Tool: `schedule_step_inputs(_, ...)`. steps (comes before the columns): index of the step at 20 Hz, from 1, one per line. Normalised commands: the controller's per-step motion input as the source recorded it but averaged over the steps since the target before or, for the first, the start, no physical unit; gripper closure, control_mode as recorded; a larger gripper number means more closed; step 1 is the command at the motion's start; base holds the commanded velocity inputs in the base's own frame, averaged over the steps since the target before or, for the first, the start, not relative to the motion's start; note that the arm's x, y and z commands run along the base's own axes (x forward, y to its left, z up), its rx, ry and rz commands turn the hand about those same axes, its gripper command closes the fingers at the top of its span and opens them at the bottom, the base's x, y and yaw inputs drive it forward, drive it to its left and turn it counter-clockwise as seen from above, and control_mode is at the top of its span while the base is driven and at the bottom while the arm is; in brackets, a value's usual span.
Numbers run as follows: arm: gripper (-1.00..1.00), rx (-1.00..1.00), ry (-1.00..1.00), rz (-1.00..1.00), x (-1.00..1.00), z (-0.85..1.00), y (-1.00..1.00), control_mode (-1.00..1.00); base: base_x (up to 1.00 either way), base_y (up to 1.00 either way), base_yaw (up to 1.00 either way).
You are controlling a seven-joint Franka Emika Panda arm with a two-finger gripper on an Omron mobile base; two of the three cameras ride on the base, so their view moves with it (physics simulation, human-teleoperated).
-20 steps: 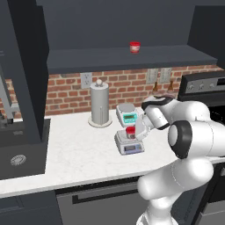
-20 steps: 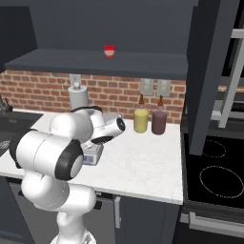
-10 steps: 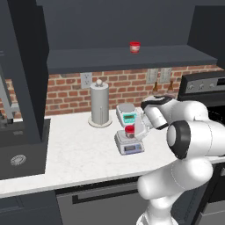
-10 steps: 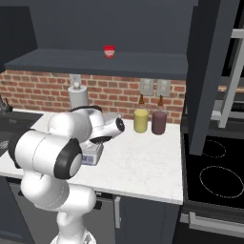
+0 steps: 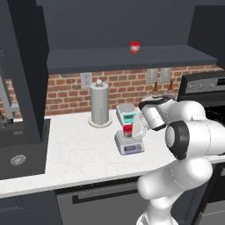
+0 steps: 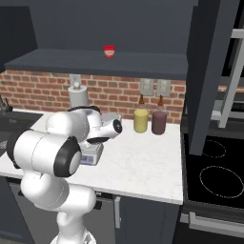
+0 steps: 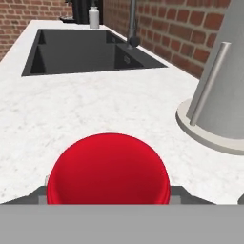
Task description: Pick the jam and place it on the digital scale for weighing, and close the cabinet.
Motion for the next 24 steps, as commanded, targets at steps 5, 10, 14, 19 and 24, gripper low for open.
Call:
schedule_step_inputs(5, -1.0, 0.0, 0.0, 0.0, 0.0, 0.02, 0.0, -1.0, 0.0, 0.0, 0.0)
schedule_step_inputs(10, -1.0, 0.0, 0.0, 0.0, 0.0, 0.24, 0.0, -1.0, 0.0, 0.0, 0.0)
schedule_step_inputs(14, -1.0, 0.02, 0.0, 0.0, 0.0, 0.48, -0.02, -1.0, 0.0, 0.0, 0.0)
schedule_step_inputs(19, -1.0, 0.03, 0.0, 0.0, 0.0, 0.52, -0.01, -1.0, 0.0, 0.0, 0.0)
schedule_step_inputs(24, -1.0, 0.03, 0.0, 0.0, -0.12, 0.58, -0.01, -1.0, 0.0, 0.0, 0.0)
